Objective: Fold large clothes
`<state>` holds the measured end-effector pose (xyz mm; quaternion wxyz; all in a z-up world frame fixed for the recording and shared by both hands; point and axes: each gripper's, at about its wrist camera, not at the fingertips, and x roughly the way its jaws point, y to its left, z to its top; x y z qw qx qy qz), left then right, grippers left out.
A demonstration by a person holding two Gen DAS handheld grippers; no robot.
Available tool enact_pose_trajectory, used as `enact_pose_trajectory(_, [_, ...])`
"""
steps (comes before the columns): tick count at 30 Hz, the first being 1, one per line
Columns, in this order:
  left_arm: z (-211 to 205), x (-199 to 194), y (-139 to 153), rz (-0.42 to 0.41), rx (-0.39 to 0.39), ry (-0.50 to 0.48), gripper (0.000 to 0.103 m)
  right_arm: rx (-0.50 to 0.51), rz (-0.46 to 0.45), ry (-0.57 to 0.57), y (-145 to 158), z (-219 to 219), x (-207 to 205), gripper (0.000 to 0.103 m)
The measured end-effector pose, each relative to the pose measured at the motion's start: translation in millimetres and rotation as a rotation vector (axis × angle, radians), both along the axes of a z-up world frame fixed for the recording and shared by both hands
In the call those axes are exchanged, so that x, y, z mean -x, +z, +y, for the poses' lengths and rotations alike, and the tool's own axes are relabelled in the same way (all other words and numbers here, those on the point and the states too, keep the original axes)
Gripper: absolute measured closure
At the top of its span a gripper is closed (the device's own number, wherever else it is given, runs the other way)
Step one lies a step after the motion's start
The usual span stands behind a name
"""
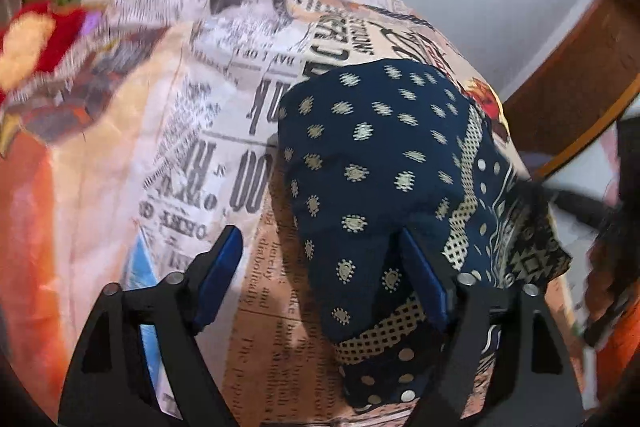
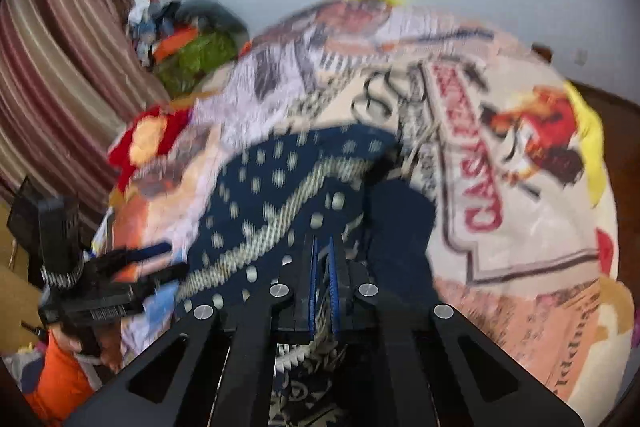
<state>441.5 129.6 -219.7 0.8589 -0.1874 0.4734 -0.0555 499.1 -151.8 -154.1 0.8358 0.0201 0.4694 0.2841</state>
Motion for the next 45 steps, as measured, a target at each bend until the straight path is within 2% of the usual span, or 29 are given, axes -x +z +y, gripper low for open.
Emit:
enact_pose_trajectory(1, [3.1, -1.1, -5.0, 0.013, 0.037, 0.011, 0.014, 0.04, 0.017, 0.023, -8.5, 4.5, 1.4, 0.101])
enact_pose_trajectory(3, [7.1, -2.0, -16.1, 0.046, 0.104, 0.024, 0.011, 0.192, 0.039, 0.076, -34.4, 17.1, 4.4, 0.102])
enact_pose_trajectory(5, [10.4, 0.4, -18.2, 0.05, 0.134, 0.032, 0.011, 0.247, 0.022, 0.125, -49.6, 18.8, 7.8, 0.102])
enact_pose_trajectory(7, [10.9, 2.3, -15.0, 0.053, 0.127, 0.025, 0.011, 0.214, -0.006, 0.139, -50.3, 10.1, 12.1, 0.102])
enact_pose_trajectory(10, [7.5, 6.5, -5.5, 0.056, 0.095, 0.006, 0.011, 0.192, 0.019, 0.128, -46.3, -1.4, 12.5, 0.102])
enact_pose_trajectory(14, [-1.3, 11.3, 7.4, 0.019, 0.114, -0.053, 0.011, 0.178, 0.022, 0.105, -29.9, -18.9, 14.8, 0.101])
enact_pose_trajectory(17, [-9.2, 6.9, 6.0, 0.03, 0.117, -0.068, 0.011, 0.067, -0.011, 0.059, -10.1, -36.0, 16.3, 0.101])
enact_pose_trajectory(20, [-12.8, -1.8, -5.5, 0.071, 0.161, -0.056, 0.01, -0.035, 0.058, 0.008, -6.0, -45.7, 8.0, 0.101])
enact_pose_trajectory(23, [-13.5, -8.1, -16.2, 0.106, 0.231, -0.047, 0.008, -0.04, 0.108, 0.002, -12.3, -40.4, 1.3, 0.101])
enact_pose_trajectory(26, [-18.0, -15.0, -28.2, 0.132, 0.25, -0.041, 0.003, -0.041, 0.14, -0.001, -20.2, -37.3, -2.3, 0.101])
enact_pose_trajectory(30, [-21.6, -25.4, -44.3, 0.178, 0.306, -0.051, 0.0, -0.03, 0.137, -0.024, -24.1, -45.0, -9.3, 0.101])
enact_pose_trajectory(32, [-21.0, -28.7, -50.2, 0.191, 0.337, -0.051, 0.0, -0.027, 0.156, -0.072, -28.7, -56.1, -21.6, 0.101])
enact_pose_trajectory(34, [-21.5, -31.5, -55.6, 0.198, 0.359, -0.054, 0.0, -0.045, 0.201, -0.125, -37.7, -69.9, -35.6, 0.101])
enact_pose_trajectory(37, [-23.4, -35.3, -61.2, 0.207, 0.379, -0.057, 0.0, -0.035, 0.306, -0.163, -68.6, -80.8, -56.5, 0.101])
enact_pose_trajectory(40, [-26.5, -38.0, -63.7, 0.208, 0.377, -0.067, 0.0, -0.055, 0.357, -0.124, -93.8, -73.4, -60.8, 0.101])
enact_pose_trajectory(42, [-27.2, -40.7, -64.7, 0.21, 0.376, -0.072, 0.0, -0.103, 0.338, -0.095, -96.5, -67.3, -58.1, 0.101])
enact_pose_trajectory(45, [-32.3, -44.9, -65.9, 0.2, 0.363, -0.064, 0.0, -0.17, 0.415, -0.032, -106.2, -50.1, -58.0, 0.101])
